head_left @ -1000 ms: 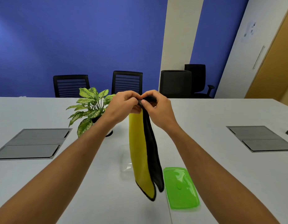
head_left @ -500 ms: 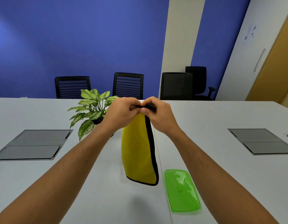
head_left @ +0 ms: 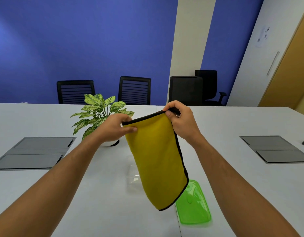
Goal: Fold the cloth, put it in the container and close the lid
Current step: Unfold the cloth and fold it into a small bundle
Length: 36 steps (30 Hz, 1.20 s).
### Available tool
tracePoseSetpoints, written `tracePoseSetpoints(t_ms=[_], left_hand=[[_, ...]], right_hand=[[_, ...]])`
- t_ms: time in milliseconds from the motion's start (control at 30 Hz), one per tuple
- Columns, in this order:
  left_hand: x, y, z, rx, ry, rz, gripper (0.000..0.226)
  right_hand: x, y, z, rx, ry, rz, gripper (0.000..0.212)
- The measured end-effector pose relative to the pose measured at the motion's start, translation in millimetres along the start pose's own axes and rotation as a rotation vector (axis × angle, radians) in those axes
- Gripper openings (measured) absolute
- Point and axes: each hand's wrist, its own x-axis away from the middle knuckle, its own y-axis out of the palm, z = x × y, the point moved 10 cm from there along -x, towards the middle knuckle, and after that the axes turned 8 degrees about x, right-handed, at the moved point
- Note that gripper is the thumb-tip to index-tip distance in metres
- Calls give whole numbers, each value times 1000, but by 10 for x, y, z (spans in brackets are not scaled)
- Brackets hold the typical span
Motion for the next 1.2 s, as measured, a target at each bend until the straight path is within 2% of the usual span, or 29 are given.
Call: tracePoseSetpoints(t_ms=[67, 167, 300, 433, 567, 633, 767, 867, 933, 1067, 1200], left_hand=[[29, -80, -77, 81, -34, 34, 28], [66, -198, -76, 230, -13, 103, 26], [81, -287, 70, 242, 77, 191, 20], [103, -382, 283, 219, 207, 320, 26], [138, -452, 401, 310, 272, 416, 33], [126, -420, 454, 348, 287, 399, 34], [77, -148, 622, 330, 292, 262, 39], [106, 25, 771, 276, 349, 226, 38], [139, 72, 838, 274, 388, 228, 40], [213, 50, 837, 280, 402, 272, 35], [241, 37, 774, 331, 362, 325, 39]], right_hand=[[13, -97, 108, -8, 24, 29, 14], [70, -193, 288, -29, 79, 67, 14], [161, -203, 431, -24, 120, 96, 15], [187, -223, 462, -9, 126, 101, 17], [184, -229, 502, 4, 154, 29, 26], [182, -227, 436, 102, 119, 13, 30], [160, -102, 97, 254, -28, 31, 34], [149, 225, -78, 141, -34, -107, 39], [173, 438, -111, 43, 4, -196, 34], [174, 486, -50, 5, 72, -94, 13], [166, 544, 3, -76, 142, -113, 6]])
